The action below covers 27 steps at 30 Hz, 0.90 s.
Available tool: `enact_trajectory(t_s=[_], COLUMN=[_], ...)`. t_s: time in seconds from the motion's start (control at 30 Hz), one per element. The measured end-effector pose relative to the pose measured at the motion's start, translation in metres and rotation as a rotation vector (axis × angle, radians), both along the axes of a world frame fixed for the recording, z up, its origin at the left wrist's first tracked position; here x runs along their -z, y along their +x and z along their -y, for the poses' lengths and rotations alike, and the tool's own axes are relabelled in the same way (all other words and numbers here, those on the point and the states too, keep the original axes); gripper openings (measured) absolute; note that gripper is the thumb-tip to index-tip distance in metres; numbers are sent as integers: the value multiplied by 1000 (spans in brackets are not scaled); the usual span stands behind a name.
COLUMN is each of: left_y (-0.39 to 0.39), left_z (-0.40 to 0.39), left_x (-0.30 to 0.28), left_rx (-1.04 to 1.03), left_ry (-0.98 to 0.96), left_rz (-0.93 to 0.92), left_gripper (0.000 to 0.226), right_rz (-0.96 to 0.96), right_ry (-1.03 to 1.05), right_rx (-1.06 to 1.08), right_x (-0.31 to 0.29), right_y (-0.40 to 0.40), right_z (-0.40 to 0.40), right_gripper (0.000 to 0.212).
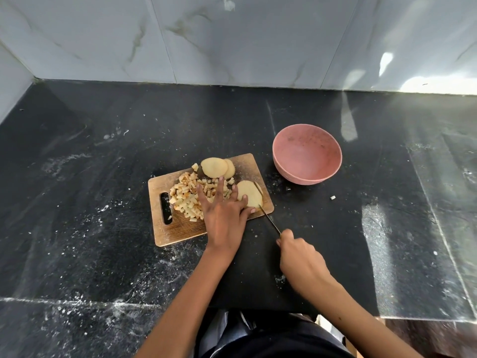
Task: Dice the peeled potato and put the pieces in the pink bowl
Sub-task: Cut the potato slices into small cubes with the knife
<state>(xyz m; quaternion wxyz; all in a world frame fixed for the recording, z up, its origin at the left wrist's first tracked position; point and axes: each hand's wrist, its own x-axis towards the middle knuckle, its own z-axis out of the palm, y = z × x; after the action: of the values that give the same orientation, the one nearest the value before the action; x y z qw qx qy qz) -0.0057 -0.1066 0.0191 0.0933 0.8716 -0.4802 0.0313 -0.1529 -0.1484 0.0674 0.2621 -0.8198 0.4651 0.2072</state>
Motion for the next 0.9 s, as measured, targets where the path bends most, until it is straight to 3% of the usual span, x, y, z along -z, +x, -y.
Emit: enact_trajectory(t_s=[0.13, 0.33, 0.53, 0.9], left_y=[1, 1, 5, 10], left_z=[0, -1, 0, -3], left_x=[3, 3, 0, 3], left_rx=[15, 48, 65, 76], left_ry=[-75, -158, -195, -198], left_rz=[-16, -37, -24, -43], left_gripper=[20, 19, 16, 13], right_rz=[19, 256, 223, 75], right_ry=[12, 4, -26, -13], right_rx=[4, 64, 65, 47], right_x=[-4, -19, -3, -3], right_y=[-21, -3, 49, 70], right_z=[-3, 16, 32, 30], right_gripper=[20, 30, 29, 28])
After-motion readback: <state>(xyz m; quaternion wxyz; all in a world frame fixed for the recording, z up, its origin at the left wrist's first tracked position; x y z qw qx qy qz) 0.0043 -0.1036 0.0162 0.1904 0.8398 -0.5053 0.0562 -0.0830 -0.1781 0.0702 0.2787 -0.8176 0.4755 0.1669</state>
